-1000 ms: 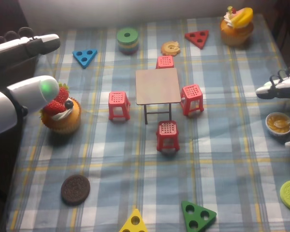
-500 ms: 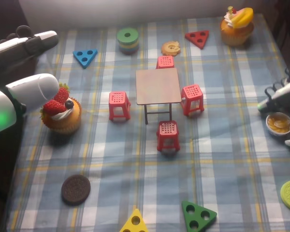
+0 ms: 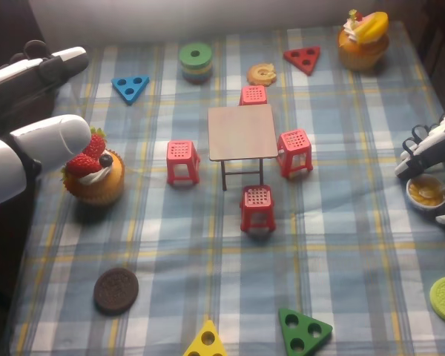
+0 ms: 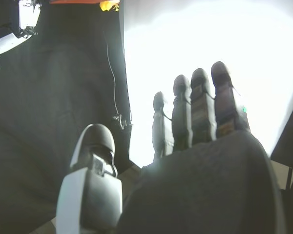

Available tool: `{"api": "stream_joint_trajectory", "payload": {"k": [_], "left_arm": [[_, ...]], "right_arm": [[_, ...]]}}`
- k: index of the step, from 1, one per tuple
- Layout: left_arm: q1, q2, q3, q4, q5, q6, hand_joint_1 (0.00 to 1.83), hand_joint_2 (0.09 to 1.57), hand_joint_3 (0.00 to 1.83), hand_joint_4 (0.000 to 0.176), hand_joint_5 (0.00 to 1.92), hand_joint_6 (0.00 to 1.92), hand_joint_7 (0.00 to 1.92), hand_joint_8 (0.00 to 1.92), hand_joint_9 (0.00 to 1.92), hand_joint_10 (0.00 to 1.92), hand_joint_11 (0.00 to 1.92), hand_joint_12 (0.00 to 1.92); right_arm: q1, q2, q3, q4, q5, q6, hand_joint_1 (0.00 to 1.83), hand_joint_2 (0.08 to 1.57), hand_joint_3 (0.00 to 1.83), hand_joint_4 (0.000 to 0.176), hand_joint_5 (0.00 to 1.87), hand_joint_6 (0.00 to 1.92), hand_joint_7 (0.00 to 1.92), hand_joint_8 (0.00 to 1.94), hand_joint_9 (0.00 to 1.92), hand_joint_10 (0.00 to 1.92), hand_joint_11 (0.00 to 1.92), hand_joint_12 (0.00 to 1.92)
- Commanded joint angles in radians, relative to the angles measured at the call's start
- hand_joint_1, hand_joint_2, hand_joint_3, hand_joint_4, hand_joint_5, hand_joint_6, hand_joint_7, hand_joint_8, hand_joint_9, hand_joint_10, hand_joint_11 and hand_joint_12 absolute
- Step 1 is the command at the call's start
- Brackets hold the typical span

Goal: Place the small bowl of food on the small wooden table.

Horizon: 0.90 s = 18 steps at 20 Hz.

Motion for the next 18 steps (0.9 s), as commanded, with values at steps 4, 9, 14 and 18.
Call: {"api": "stream_joint_trajectory", "payload": {"k": [4, 9, 14, 18], "left_arm": [[-0.009, -0.005, 0.004, 0.007, -0.118, -0.007, 0.22, 1.19, 0.0, 0.138, 0.26, 0.0, 0.27, 0.0, 0.22, 0.0, 0.0, 0.34], [-0.009, -0.005, 0.004, 0.004, -0.118, -0.007, 0.17, 1.19, 0.0, 0.138, 0.27, 0.0, 0.27, 0.0, 0.21, 0.0, 0.0, 0.39], [-0.009, -0.004, 0.006, 0.004, -0.119, -0.007, 0.23, 1.18, 0.0, 0.139, 0.27, 0.0, 0.27, 0.0, 0.23, 0.0, 0.0, 0.34], [-0.009, -0.004, 0.006, 0.004, -0.118, -0.007, 0.22, 1.18, 0.0, 0.134, 0.26, 0.0, 0.26, 0.0, 0.22, 0.0, 0.0, 0.34]], "right_arm": [[0.016, -0.002, 0.002, 0.007, 0.089, 0.0, 1.25, 1.09, 0.0, 0.0, 1.01, 0.81, 1.07, 1.01, 0.82, 1.12, 0.62, 1.52], [0.046, -0.002, 0.0, -0.008, 0.098, 0.0, 1.25, 1.05, 0.0, 0.0, 1.08, 0.79, 1.17, 0.78, 0.9, 1.07, 0.66, 1.55], [0.105, -0.009, -0.006, -0.037, 0.152, 0.007, 1.22, 1.12, 0.0, 0.002, 0.94, 1.0, 0.98, 1.08, 0.81, 1.1, 0.66, 1.45], [0.154, -0.025, 0.003, -0.064, 0.177, 0.023, 1.24, 1.12, 0.0, 0.0, 0.92, 0.94, 1.02, 1.12, 0.86, 1.08, 0.74, 1.41]]}}
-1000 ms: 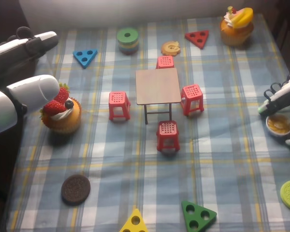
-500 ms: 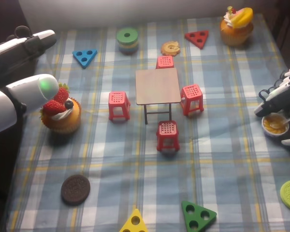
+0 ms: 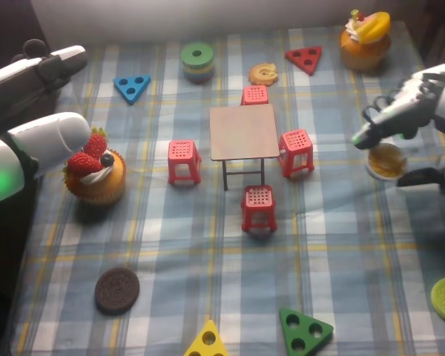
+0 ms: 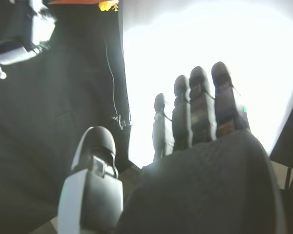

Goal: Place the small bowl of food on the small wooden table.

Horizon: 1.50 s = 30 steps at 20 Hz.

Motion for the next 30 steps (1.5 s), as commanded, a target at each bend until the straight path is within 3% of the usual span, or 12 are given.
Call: {"api": "stream_joint_trajectory", "payload": {"k": [1, 5, 7, 8, 9, 11, 14, 20, 23, 24, 25, 30], "left_arm": [[-0.009, -0.004, 0.004, 0.015, -0.121, -0.007, 0.25, 1.18, 0.0, 0.134, 0.26, 0.0, 0.26, 0.0, 0.23, 0.0, 0.0, 0.35], [-0.009, -0.004, 0.006, 0.015, -0.121, -0.007, 0.23, 1.19, 0.0, 0.14, 0.25, 0.0, 0.26, 0.0, 0.22, 0.0, 0.0, 0.31], [-0.009, -0.004, 0.009, 0.015, -0.113, -0.007, 0.23, 1.19, 0.0, 0.14, 0.26, 0.0, 0.26, 0.0, 0.23, 0.0, 0.0, 0.32], [-0.009, -0.004, 0.01, 0.016, -0.112, -0.007, 0.25, 1.18, 0.0, 0.139, 0.26, 0.0, 0.27, 0.0, 0.24, 0.0, 0.0, 0.35], [-0.01, -0.004, 0.011, 0.018, -0.109, -0.007, 0.25, 1.18, 0.0, 0.145, 0.25, 0.0, 0.25, 0.0, 0.22, 0.0, 0.0, 0.3], [-0.011, -0.004, 0.012, 0.019, -0.106, -0.007, 0.27, 1.18, 0.0, 0.14, 0.26, 0.0, 0.27, 0.01, 0.24, 0.01, 0.0, 0.29], [-0.013, -0.004, 0.014, 0.021, -0.101, -0.007, 0.28, 1.18, 0.0, 0.151, 0.22, 0.0, 0.25, 0.0, 0.2, 0.0, 0.0, 0.21], [-0.02, -0.011, 0.022, 0.024, -0.09, -0.007, 0.27, 1.18, 0.0, 0.14, 0.26, 0.0, 0.25, 0.0, 0.21, 0.0, 0.0, 0.27], [-0.022, -0.012, 0.024, 0.027, -0.087, -0.007, 0.24, 1.18, 0.0, 0.138, 0.25, 0.0, 0.25, 0.0, 0.21, 0.0, 0.0, 0.23], [-0.023, -0.012, 0.025, 0.027, -0.086, -0.007, 0.26, 1.18, 0.0, 0.141, 0.24, 0.0, 0.24, 0.0, 0.2, 0.0, 0.0, 0.19], [-0.024, -0.012, 0.025, 0.027, -0.086, -0.007, 0.28, 1.18, 0.0, 0.14, 0.26, 0.0, 0.26, 0.0, 0.22, 0.0, 0.0, 0.24], [-0.025, -0.014, 0.025, 0.027, -0.086, -0.007, 0.22, 1.19, 0.0, 0.137, 0.24, 0.0, 0.23, 0.0, 0.2, 0.0, 0.0, 0.16]], "right_arm": [[0.016, 0.002, 0.005, 0.017, 0.128, 0.012, 1.24, 1.13, 0.0, 0.0, 0.95, 0.87, 0.98, 1.2, 0.87, 1.08, 0.77, 1.37], [0.072, -0.019, 0.021, -0.022, 0.129, 0.032, 1.23, 1.12, 0.0, 0.0, 0.96, 0.91, 1.0, 1.13, 0.86, 1.22, 0.78, 1.56], [0.2, -0.092, 0.068, -0.09, 0.124, 0.065, 1.22, 1.1, 0.0, 0.034, 1.0, 1.0, 1.0, 0.99, 0.85, 1.04, 0.79, 1.39], [0.217, -0.103, 0.076, -0.1, 0.119, 0.07, 1.23, 1.09, 0.0, 0.002, 1.04, 0.99, 0.99, 0.93, 0.85, 1.01, 0.81, 1.39], [0.253, -0.124, 0.088, -0.117, 0.11, 0.076, 1.24, 1.08, 0.0, 0.032, 1.06, 0.9, 1.03, 0.92, 0.88, 1.09, 0.81, 1.42], [0.286, -0.151, 0.105, -0.135, 0.102, 0.087, 1.25, 1.07, 0.0, 0.0, 1.13, 0.86, 0.99, 0.94, 0.75, 1.2, 0.63, 1.6], [0.319, -0.183, 0.128, -0.158, 0.084, 0.1, 1.18, 1.01, 0.0, 0.0, 1.21, 0.65, 0.81, 1.4, 0.83, 1.58, 0.81, 1.85], [0.368, -0.222, 0.151, -0.206, 0.036, 0.1, 1.15, 0.98, 0.0, 0.024, 1.28, 0.52, 0.86, 1.24, 0.79, 1.46, 0.7, 1.74], [0.38, -0.234, 0.155, -0.234, 0.013, 0.1, 1.16, 0.99, 0.0, 0.0, 1.25, 0.57, 0.94, 1.02, 0.84, 1.25, 0.67, 1.62], [0.38, -0.236, 0.156, -0.243, 0.003, 0.1, 1.23, 1.03, 0.0, 0.032, 1.15, 0.71, 1.11, 0.82, 0.86, 1.14, 0.66, 1.56], [0.38, -0.238, 0.157, -0.248, -0.007, 0.1, 1.19, 1.02, 0.0, 0.0, 1.18, 0.67, 1.05, 0.8, 0.86, 1.12, 0.65, 1.56], [0.38, -0.241, 0.158, -0.268, -0.053, 0.1, 1.24, 1.08, 0.0, 0.013, 1.03, 0.86, 1.06, 0.94, 0.88, 1.01, 0.71, 1.48]]}}
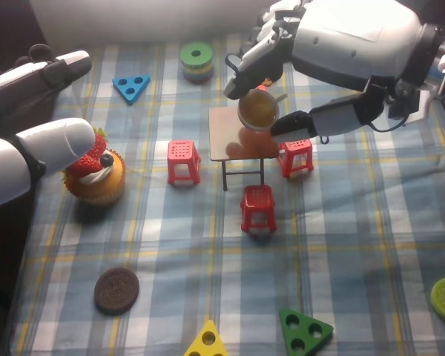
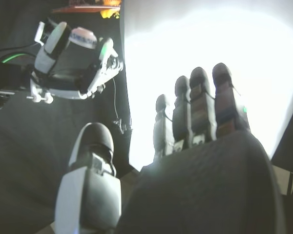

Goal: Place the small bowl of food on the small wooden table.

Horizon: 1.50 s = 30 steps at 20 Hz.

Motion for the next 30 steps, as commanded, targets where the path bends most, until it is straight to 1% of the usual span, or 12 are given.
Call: {"api": "stream_joint_trajectory", "payload": {"k": [1, 5, 8, 11, 12, 14, 16, 20, 22, 24, 28, 30], "left_arm": [[-0.012, -0.004, 0.006, 0.009, -0.122, -0.007, 0.24, 1.18, 0.0, 0.141, 0.25, 0.0, 0.25, 0.0, 0.22, 0.0, 0.0, 0.24], [-0.012, -0.004, 0.005, 0.009, -0.122, -0.007, 0.25, 1.18, 0.0, 0.136, 0.26, 0.0, 0.29, 0.0, 0.27, 0.0, 0.0, 0.32], [-0.014, -0.008, 0.005, 0.008, -0.121, -0.007, 0.26, 1.19, 0.0, 0.149, 0.24, 0.0, 0.33, 0.01, 0.32, 0.01, 0.0, 0.32], [-0.018, -0.01, 0.007, 0.009, -0.12, -0.007, 0.3, 1.18, 0.0, 0.148, 0.25, 0.0, 0.34, 0.0, 0.34, 0.01, 0.0, 0.38], [-0.018, -0.011, 0.007, 0.009, -0.12, -0.007, 0.28, 1.19, 0.0, 0.153, 0.22, 0.0, 0.32, 0.0, 0.33, 0.0, 0.0, 0.36], [-0.019, -0.011, 0.007, 0.009, -0.12, -0.007, 0.26, 1.19, 0.0, 0.158, 0.22, 0.0, 0.33, 0.0, 0.33, 0.0, 0.0, 0.38], [-0.019, -0.011, 0.007, 0.009, -0.12, -0.008, 0.26, 1.19, 0.0, 0.156, 0.22, 0.0, 0.32, 0.0, 0.32, 0.0, 0.0, 0.35], [-0.02, -0.012, 0.008, 0.009, -0.12, -0.008, 0.26, 1.19, 0.0, 0.146, 0.23, 0.0, 0.33, 0.0, 0.33, 0.0, 0.0, 0.36], [-0.02, -0.012, 0.008, 0.009, -0.12, -0.008, 0.25, 1.19, 0.0, 0.15, 0.22, 0.0, 0.32, 0.0, 0.32, 0.0, 0.0, 0.38], [-0.021, -0.013, 0.009, 0.009, -0.12, -0.008, 0.26, 1.19, 0.0, 0.149, 0.22, 0.0, 0.34, 0.0, 0.33, 0.0, 0.0, 0.37], [-0.022, -0.016, 0.009, 0.008, -0.12, -0.008, 0.24, 1.2, 0.0, 0.133, 0.23, 0.0, 0.32, 0.0, 0.31, 0.0, 0.0, 0.38], [-0.023, -0.015, 0.01, 0.008, -0.12, -0.008, 0.27, 1.2, 0.0, 0.13, 0.23, 0.0, 0.32, 0.0, 0.3, 0.0, 0.0, 0.33]], "right_arm": [[0.013, -0.003, 0.002, 0.031, 0.091, 0.003, 1.23, 1.09, 0.0, 0.017, 1.03, 0.87, 1.04, 0.98, 0.85, 1.02, 0.68, 1.5], [0.012, -0.011, 0.012, 0.022, 0.069, 0.017, 1.22, 1.1, 0.0, 0.036, 1.0, 0.94, 1.0, 0.99, 0.81, 0.96, 0.61, 1.5], [0.012, -0.01, 0.016, 0.019, 0.063, 0.017, 1.23, 1.11, 0.0, 0.0, 0.96, 0.93, 1.02, 1.02, 0.83, 0.94, 0.61, 1.56], [0.012, -0.01, 0.018, 0.017, 0.058, 0.017, 1.21, 1.14, 0.0, 0.0, 0.88, 1.06, 0.99, 1.06, 0.84, 0.53, 0.52, 1.34], [0.012, -0.01, 0.018, 0.017, 0.058, 0.017, 1.19, 1.04, 0.0, 0.0, 0.78, 0.5, 0.82, 0.52, 0.79, 0.41, 0.46, 1.27], [0.013, -0.01, 0.018, 0.013, 0.058, 0.018, 1.13, 0.98, 0.0, 0.0, 0.8, 0.07, 0.73, 0.06, 0.68, 0.17, 0.25, 1.2], [0.013, -0.01, 0.018, 0.011, 0.058, 0.02, 1.08, 0.95, 0.0, 0.05, 0.72, 0.0, 0.58, 0.0, 0.57, 0.06, 0.11, 1.17], [0.013, -0.01, 0.019, 0.009, 0.058, 0.021, 1.08, 0.94, 0.0, 0.049, 0.7, 0.0, 0.55, 0.01, 0.57, 0.02, 0.07, 1.16], [0.018, -0.01, 0.02, 0.009, 0.058, 0.021, 1.08, 0.93, 0.0, 0.071, 0.7, 0.0, 0.54, 0.0, 0.56, 0.01, 0.0, 1.19], [0.027, -0.01, 0.02, 0.008, 0.059, 0.021, 1.12, 0.9, 0.0, 0.042, 0.75, 0.01, 0.62, 0.01, 0.62, 0.02, 0.08, 1.17], [0.049, -0.01, 0.018, 0.005, 0.065, 0.021, 1.07, 0.91, 0.0, 0.037, 0.7, 0.0, 0.61, 0.0, 0.6, 0.0, 0.13, 1.15], [0.053, -0.001, 0.009, 0.006, 0.082, 0.021, 1.1, 0.92, 0.0, 0.0, 0.67, 0.0, 0.63, 0.01, 0.62, 0.01, 0.09, 1.18]]}}
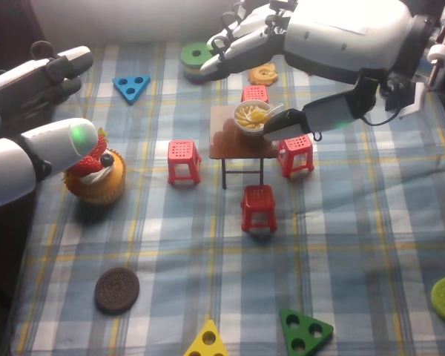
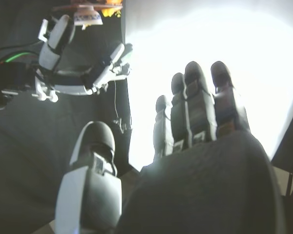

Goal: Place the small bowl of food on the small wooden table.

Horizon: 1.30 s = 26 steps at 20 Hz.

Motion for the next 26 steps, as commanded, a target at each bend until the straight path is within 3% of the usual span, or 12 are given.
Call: {"api": "stream_joint_trajectory", "payload": {"k": [1, 5, 6, 9, 12, 13, 15, 16, 19, 20, 21, 26], "left_arm": [[-0.012, -0.002, 0.003, 0.01, -0.124, -0.007, 0.25, 1.2, 0.0, 0.133, 0.23, 0.0, 0.33, 0.01, 0.3, 0.0, 0.0, 0.32], [-0.013, -0.003, 0.003, 0.009, -0.124, -0.008, 0.25, 1.2, 0.0, 0.119, 0.26, 0.0, 0.35, 0.0, 0.31, 0.0, 0.0, 0.26], [-0.013, -0.003, 0.003, 0.009, -0.124, -0.008, 0.22, 1.21, 0.0, 0.12, 0.26, 0.0, 0.36, 0.0, 0.31, 0.0, 0.0, 0.26], [-0.013, -0.003, 0.001, 0.008, -0.131, -0.01, 0.21, 1.2, 0.0, 0.123, 0.27, 0.0, 0.34, 0.0, 0.31, 0.0, 0.0, 0.31], [-0.013, 0.0, -0.002, 0.007, -0.147, -0.012, 0.2, 1.19, 0.0, 0.102, 0.32, 0.01, 0.36, 0.0, 0.33, 0.0, 0.0, 0.35], [-0.013, 0.007, -0.01, 0.007, -0.166, -0.014, 0.24, 1.17, 0.0, 0.092, 0.32, 0.0, 0.35, 0.0, 0.31, 0.0, 0.0, 0.33], [-0.007, 0.024, -0.024, 0.01, -0.222, -0.026, 0.3, 1.16, 0.0, 0.129, 0.26, 0.0, 0.31, 0.0, 0.28, 0.0, 0.0, 0.3], [-0.001, 0.031, -0.026, 0.016, -0.266, -0.054, 0.31, 1.16, 0.0, 0.129, 0.24, 0.0, 0.3, 0.0, 0.25, 0.0, 0.0, 0.28], [0.013, 0.037, -0.024, 0.022, -0.365, -0.119, 0.36, 1.17, 0.0, 0.094, 0.29, 0.01, 0.3, 0.0, 0.24, 0.0, 0.0, 0.34], [0.02, 0.041, -0.025, 0.022, -0.409, -0.142, 0.42, 1.17, 0.0, 0.06, 0.3, 0.01, 0.29, 0.0, 0.23, 0.0, 0.0, 0.32], [0.028, 0.042, -0.026, 0.022, -0.436, -0.155, 0.41, 1.17, 0.0, 0.048, 0.29, 0.0, 0.29, 0.0, 0.24, 0.0, 0.0, 0.32], [0.078, 0.016, -0.02, 0.007, -0.595, -0.28, 0.36, 1.21, 0.0, 0.029, 0.24, 0.0, 0.22, 0.0, 0.16, 0.0, 0.0, 0.29]], "right_arm": [[0.02, 0.017, -0.006, 0.044, 0.136, 0.002, 1.08, 0.91, 0.0, 0.008, 0.66, 0.0, 0.64, 0.0, 0.63, 0.01, 0.08, 1.15], [0.02, 0.036, -0.014, 0.085, 0.203, 0.002, 1.05, 0.92, 0.0, 0.012, 0.64, 0.0, 0.61, 0.0, 0.6, 0.0, 0.12, 1.04], [0.02, 0.043, -0.017, 0.093, 0.219, 0.002, 1.06, 0.93, 0.01, 0.025, 0.62, 0.0, 0.59, 0.0, 0.58, 0.0, 0.1, 1.03], [0.02, 0.075, -0.043, 0.109, 0.267, 0.002, 1.09, 0.93, 0.0, 0.009, 0.63, 0.0, 0.63, 0.01, 0.59, 0.01, 0.08, 1.14], [0.02, 0.138, -0.081, 0.116, 0.305, 0.002, 1.07, 0.93, 0.0, 0.0, 0.62, 0.0, 0.62, 0.0, 0.58, 0.01, 0.09, 1.09], [-0.015, 0.185, -0.108, 0.159, 0.355, -0.009, 1.1, 0.94, 0.0, 0.022, 0.6, 0.0, 0.57, 0.0, 0.56, 0.0, 0.05, 1.07], [-0.12, 0.248, -0.149, 0.255, 0.454, -0.045, 1.21, 0.98, 0.0, 0.0, 0.58, 0.0, 0.59, 0.0, 0.58, 0.01, 0.1, 0.97], [-0.195, 0.284, -0.176, 0.325, 0.531, -0.071, 1.22, 1.01, 0.01, 0.0, 0.56, 0.0, 0.6, 0.0, 0.59, 0.01, 0.13, 0.97], [-0.382, 0.338, -0.242, 0.46, 0.712, -0.116, 1.15, 1.0, 0.0, 0.0, 0.56, 0.0, 0.58, 0.0, 0.59, 0.01, 0.07, 1.02], [-0.453, 0.353, -0.267, 0.507, 0.778, -0.135, 1.1, 1.0, 0.0, 0.0, 0.56, 0.0, 0.57, 0.0, 0.58, 0.0, 0.07, 1.03], [-0.492, 0.358, -0.278, 0.536, 0.816, -0.143, 1.01, 1.0, 0.0, 0.0, 0.53, 0.0, 0.55, 0.0, 0.57, 0.0, 0.05, 1.03], [-0.689, 0.341, -0.33, 0.668, 0.977, -0.151, 0.89, 0.98, 0.0, 0.0, 0.54, 0.0, 0.63, 0.01, 0.65, 0.03, 0.11, 1.18]]}}
